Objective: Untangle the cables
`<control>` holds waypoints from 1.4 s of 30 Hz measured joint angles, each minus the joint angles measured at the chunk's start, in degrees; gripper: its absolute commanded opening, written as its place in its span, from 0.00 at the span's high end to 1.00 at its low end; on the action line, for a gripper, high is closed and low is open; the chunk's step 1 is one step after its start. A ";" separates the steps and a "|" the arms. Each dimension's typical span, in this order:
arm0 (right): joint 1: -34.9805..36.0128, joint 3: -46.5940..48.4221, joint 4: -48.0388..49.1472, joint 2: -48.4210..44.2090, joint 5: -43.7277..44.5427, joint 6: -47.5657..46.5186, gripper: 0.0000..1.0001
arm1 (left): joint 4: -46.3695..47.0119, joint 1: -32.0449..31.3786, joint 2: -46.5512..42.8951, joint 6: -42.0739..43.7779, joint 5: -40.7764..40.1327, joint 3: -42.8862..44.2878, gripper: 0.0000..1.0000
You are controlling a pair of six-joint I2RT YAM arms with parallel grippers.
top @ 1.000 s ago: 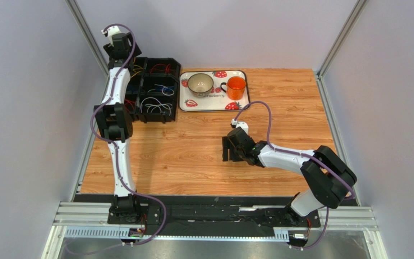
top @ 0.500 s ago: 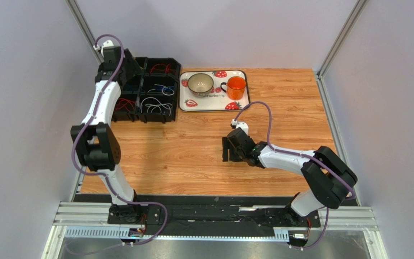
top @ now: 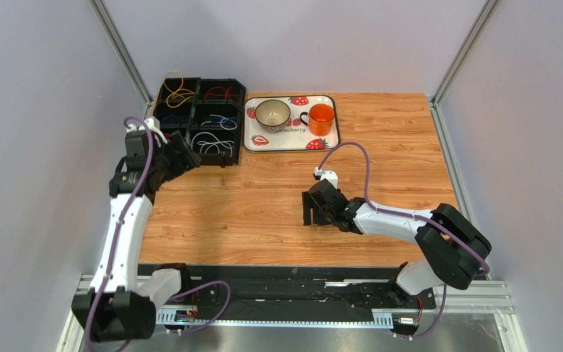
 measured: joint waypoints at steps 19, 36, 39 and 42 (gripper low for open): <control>0.46 1.05 -2.73 -30.14 17.31 -6.40 0.00 | -5.05 -0.50 -39.58 5.33 4.04 -18.93 0.11; -18.93 -18.18 16.74 -32.35 36.00 -31.85 0.02 | -3.41 -6.27 -40.57 5.70 4.28 -20.87 0.07; -24.39 -27.08 28.59 -36.06 31.91 -32.46 0.03 | -3.32 -6.84 -40.61 5.68 4.24 -20.92 0.07; -29.42 -33.81 38.58 -34.97 27.85 -32.72 0.02 | -3.21 -7.17 -40.79 5.64 4.22 -20.94 0.07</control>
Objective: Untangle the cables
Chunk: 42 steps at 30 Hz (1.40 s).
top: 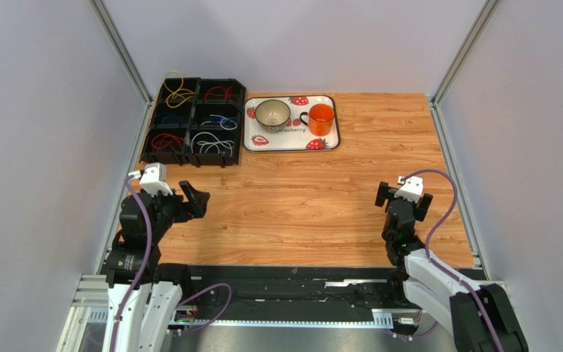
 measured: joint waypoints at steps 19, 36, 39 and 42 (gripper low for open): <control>-11.93 6.14 24.46 28.63 -20.59 0.66 0.00 | 0.96 -1.11 -1.14 -0.39 0.04 -0.37 0.05; -11.93 6.51 22.64 28.15 -21.75 1.44 0.00 | 0.44 -1.16 0.94 -1.75 0.09 -0.37 0.04; -11.93 6.51 22.64 28.15 -21.75 1.46 0.00 | 0.42 -1.16 0.94 -1.95 0.04 -0.37 0.04; -11.93 6.51 22.64 28.15 -21.75 1.46 0.00 | 0.42 -1.16 0.98 -2.21 0.02 -0.37 0.04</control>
